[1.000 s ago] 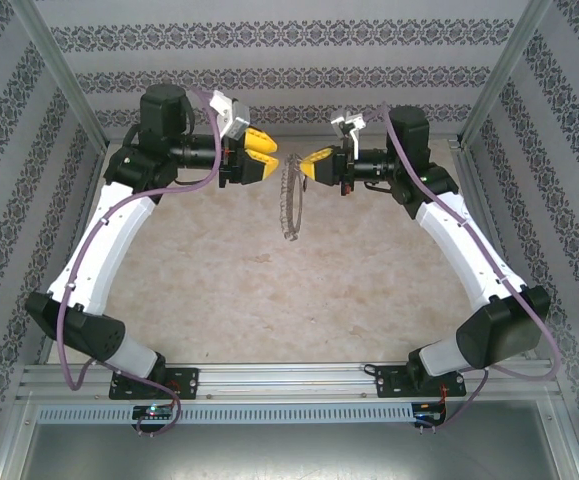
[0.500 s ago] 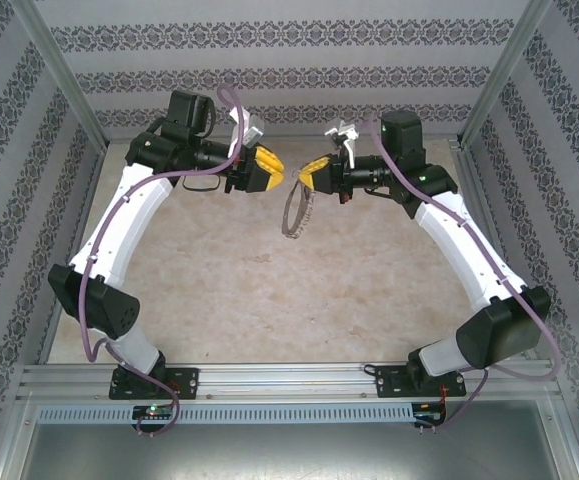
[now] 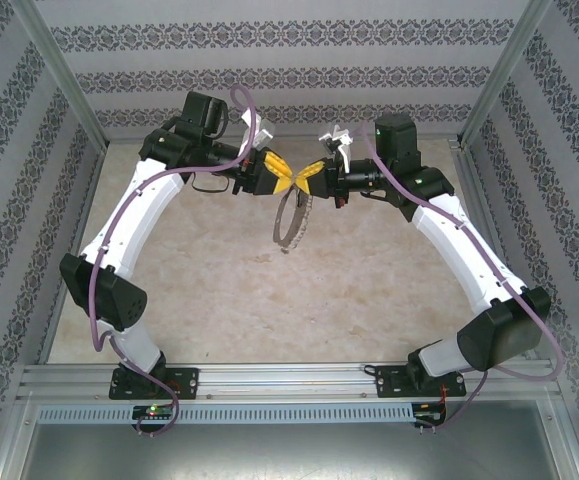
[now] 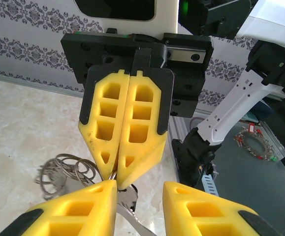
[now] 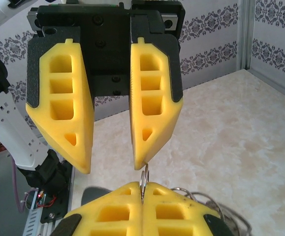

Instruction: Put the keys on the keyring

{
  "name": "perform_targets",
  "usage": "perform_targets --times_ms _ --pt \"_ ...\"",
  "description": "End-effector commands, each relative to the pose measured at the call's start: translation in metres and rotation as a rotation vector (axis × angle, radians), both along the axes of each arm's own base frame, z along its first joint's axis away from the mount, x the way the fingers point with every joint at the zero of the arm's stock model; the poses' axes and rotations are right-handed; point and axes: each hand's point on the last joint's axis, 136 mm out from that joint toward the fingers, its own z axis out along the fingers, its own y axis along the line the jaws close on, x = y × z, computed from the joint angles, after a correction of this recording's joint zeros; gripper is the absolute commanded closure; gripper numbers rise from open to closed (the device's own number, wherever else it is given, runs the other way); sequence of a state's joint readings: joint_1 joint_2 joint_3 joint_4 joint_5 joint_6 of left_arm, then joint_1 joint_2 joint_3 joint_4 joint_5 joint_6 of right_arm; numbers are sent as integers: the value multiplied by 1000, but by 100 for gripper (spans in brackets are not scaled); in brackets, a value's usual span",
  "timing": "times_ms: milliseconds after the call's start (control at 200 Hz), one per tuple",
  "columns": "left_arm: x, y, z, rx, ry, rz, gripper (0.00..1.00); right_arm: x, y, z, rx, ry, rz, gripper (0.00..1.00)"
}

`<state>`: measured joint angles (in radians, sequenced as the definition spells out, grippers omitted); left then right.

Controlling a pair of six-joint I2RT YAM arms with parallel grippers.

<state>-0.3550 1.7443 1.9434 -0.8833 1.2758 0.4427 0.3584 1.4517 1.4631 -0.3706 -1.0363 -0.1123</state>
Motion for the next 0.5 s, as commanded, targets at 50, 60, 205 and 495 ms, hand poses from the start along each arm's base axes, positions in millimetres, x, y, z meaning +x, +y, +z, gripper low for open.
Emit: perform_targets --times_ms 50,60,205,495 --pt "-9 -7 1 -14 8 -55 70 -11 4 15 24 -76 31 100" --pt "-9 -7 0 -13 9 -54 70 -11 3 15 24 -78 31 100" --pt "-8 -9 -3 -10 21 -59 71 -10 3 14 24 -76 29 100" --pt "-2 -5 2 2 -43 -8 70 -8 2 9 14 -73 17 100"
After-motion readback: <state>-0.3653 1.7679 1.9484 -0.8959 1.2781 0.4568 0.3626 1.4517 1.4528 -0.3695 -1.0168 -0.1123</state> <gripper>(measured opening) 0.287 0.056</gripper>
